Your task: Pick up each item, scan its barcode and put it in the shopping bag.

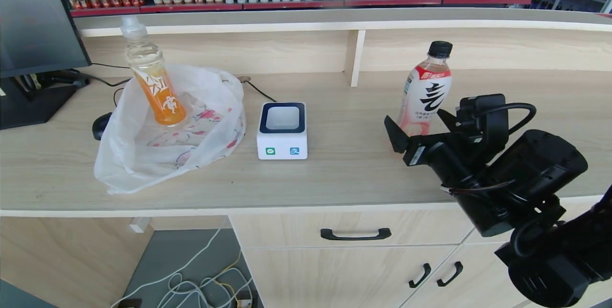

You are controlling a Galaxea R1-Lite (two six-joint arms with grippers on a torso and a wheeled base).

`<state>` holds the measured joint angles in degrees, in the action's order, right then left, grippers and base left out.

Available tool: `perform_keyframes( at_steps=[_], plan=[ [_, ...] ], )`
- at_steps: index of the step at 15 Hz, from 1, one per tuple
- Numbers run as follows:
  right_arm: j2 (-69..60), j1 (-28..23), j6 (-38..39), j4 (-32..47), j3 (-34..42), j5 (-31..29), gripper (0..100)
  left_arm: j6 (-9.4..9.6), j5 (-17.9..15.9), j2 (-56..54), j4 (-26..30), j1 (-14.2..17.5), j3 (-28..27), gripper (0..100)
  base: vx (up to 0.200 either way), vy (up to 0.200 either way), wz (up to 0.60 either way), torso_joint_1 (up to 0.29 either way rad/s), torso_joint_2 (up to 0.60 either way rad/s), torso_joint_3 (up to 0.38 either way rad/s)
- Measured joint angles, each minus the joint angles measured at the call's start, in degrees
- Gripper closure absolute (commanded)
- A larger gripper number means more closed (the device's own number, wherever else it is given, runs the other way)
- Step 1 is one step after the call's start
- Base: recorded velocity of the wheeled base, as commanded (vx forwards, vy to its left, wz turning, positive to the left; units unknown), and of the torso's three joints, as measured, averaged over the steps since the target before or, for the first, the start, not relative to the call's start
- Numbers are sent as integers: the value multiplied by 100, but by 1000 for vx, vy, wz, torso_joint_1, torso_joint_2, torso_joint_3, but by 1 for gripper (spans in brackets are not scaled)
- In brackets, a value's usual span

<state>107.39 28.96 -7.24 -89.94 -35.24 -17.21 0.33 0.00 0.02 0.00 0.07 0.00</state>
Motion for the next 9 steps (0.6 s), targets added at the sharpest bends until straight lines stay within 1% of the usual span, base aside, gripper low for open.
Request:
perform_keyframes(
  at_steps=[3, 9],
  plan=[
    [165, -88, 10, 0, -262, -161, 0, 0, 0, 0, 0, 0, 0, 0, 0, 0, 0, 0, 0, 0],
    [323, -273, -1, 0, -563, -169, 0, 0, 0, 0, 0, 0, 0, 0, 0, 0, 0, 0, 0, 0]
  ],
)
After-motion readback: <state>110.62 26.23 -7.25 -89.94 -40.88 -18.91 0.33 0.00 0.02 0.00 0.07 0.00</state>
